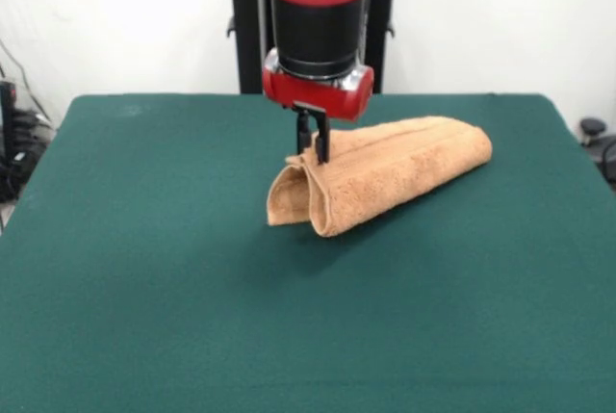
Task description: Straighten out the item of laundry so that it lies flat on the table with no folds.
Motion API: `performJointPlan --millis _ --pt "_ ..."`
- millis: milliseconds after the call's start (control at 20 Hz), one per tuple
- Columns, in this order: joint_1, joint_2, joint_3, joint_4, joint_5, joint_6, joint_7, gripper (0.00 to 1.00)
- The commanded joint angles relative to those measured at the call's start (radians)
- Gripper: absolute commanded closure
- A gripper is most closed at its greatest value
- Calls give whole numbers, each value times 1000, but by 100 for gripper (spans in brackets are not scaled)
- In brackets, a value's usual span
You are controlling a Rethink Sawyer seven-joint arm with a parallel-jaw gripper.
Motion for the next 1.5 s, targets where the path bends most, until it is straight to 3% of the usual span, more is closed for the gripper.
performJointPlan --millis 50,500,750,1250,1500 --pt "63 204 35 -99 -11 -73 62 100" --pt "136 311 12 -202 29 -123 132 100" --pt "175 419 10 -309 52 -170 156 100" --pt "306 481 -45 -419 185 -149 283 100" --pt "323 485 -65 -414 229 -162 271 100"
